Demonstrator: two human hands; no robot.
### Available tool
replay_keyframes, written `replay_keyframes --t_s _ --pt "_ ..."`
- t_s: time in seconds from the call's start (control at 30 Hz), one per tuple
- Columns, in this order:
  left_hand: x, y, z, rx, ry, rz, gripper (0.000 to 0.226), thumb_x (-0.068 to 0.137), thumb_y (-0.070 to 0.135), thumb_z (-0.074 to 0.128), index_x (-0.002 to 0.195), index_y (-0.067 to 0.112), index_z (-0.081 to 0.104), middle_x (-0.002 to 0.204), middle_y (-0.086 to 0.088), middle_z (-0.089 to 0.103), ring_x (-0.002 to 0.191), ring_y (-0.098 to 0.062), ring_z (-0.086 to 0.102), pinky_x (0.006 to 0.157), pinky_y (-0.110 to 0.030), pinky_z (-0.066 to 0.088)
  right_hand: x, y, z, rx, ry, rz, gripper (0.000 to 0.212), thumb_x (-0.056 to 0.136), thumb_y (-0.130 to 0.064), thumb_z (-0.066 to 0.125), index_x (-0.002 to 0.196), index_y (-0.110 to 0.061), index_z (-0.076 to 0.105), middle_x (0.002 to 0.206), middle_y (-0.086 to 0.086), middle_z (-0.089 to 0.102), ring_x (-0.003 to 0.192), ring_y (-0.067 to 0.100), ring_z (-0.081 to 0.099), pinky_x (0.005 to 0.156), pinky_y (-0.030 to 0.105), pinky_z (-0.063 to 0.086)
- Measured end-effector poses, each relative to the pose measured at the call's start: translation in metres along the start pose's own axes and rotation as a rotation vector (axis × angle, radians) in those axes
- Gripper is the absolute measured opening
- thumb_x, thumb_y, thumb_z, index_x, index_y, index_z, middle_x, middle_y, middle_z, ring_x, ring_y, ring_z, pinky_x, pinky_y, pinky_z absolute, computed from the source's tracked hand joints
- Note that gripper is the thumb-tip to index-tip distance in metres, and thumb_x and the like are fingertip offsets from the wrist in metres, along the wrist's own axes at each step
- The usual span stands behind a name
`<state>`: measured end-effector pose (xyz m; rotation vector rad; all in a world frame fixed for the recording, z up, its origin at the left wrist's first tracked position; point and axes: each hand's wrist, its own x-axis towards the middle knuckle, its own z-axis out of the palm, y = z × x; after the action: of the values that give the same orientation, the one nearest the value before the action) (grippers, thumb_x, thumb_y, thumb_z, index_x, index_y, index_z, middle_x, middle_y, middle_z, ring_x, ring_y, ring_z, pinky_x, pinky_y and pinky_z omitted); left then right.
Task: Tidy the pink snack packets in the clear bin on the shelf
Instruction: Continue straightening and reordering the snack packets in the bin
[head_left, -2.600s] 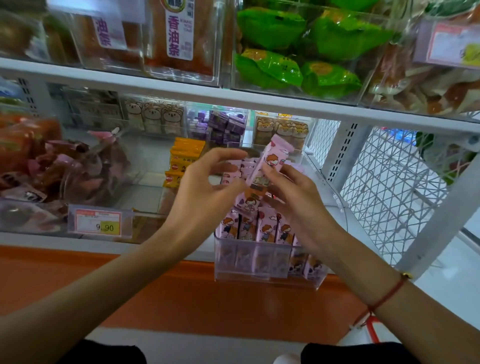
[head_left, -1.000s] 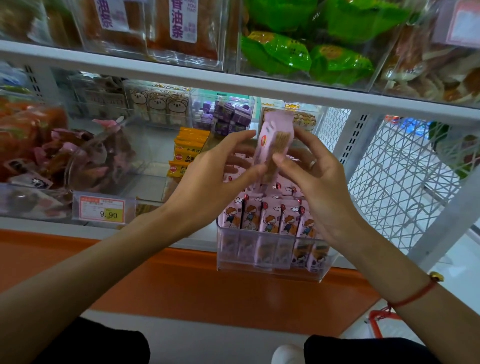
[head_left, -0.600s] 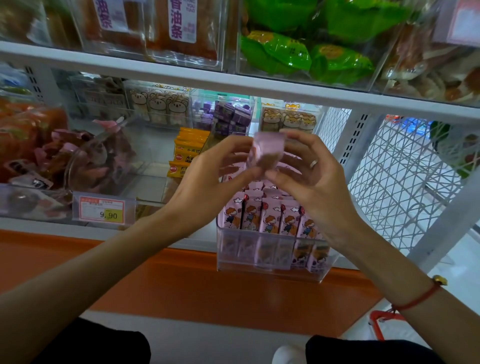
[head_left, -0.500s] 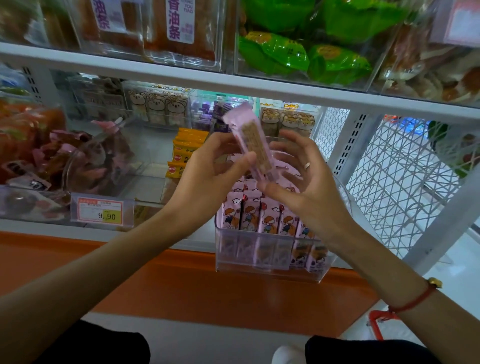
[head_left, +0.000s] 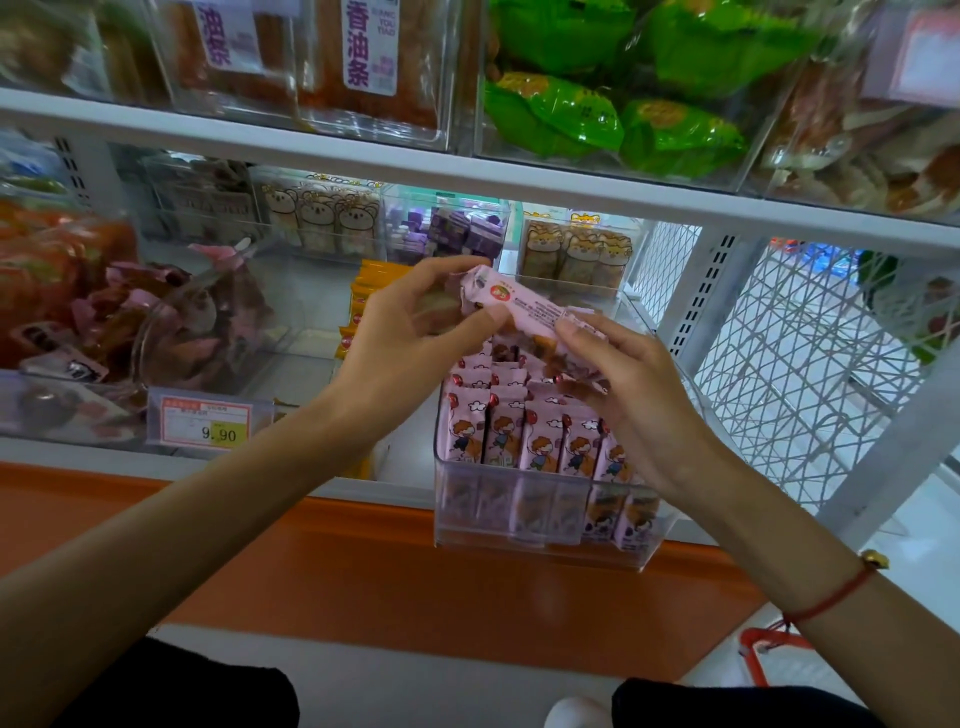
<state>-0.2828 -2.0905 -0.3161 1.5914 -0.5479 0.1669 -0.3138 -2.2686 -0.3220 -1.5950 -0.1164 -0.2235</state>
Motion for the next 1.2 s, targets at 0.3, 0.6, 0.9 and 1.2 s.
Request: replay_keyframes --t_s 0.3,0.6,0.9,1.2 --pt "0.0 -0.003 0.006 0.037 0.051 -0.082 0.058 0.069 0.049 0.067 0.116 0.017 0.058 0.104 0.008 0.069 0.093 -0.004 0.068 0.075 -0.021 0.057 0.003 -0.002 -0.005 0.17 0.134 -0.026 0.041 0.083 -0.023 0.064 0.121 -0.007 0.06 0.104 0.007 0.069 0.087 0.009 0.066 0.069 0.017 0.049" --pt "0.016 -0.003 -0.014 0.154 0.214 0.144 0.027 0.086 0.02 0.068 0.11 0.023 0.057 0.099 0.016 0.064 0.09 0.012 0.061 0.071 -0.002 0.045 0.024 0.016 -0.004 -0.533 0.1 -0.162 0.031 0.091 -0.017 0.059 0.119 -0.025 0.049 0.102 -0.015 0.054 0.088 -0.005 0.057 0.069 0.011 0.05" --pt "0.07 -0.024 -0.016 0.652 0.014 0.134 0.042 0.087 0.034 0.066 0.126 0.021 0.056 0.111 0.011 0.062 0.088 0.0 0.059 0.073 -0.011 0.047 0.049 0.049 0.0 -1.363 -0.299 -0.148 0.051 0.098 -0.05 0.027 0.144 -0.028 0.036 0.154 -0.003 0.028 0.141 0.019 0.015 0.113 0.04 0.011" --pt "0.105 -0.016 -0.009 0.965 -0.212 0.249 0.038 0.087 0.032 0.067 0.123 0.023 0.061 0.113 0.0 0.069 0.094 -0.014 0.065 0.084 -0.03 0.052 0.039 0.044 -0.004 -1.303 -0.308 -0.173 0.055 0.097 -0.054 0.025 0.143 -0.026 0.036 0.148 -0.004 0.038 0.138 0.015 0.025 0.113 0.036 0.014"
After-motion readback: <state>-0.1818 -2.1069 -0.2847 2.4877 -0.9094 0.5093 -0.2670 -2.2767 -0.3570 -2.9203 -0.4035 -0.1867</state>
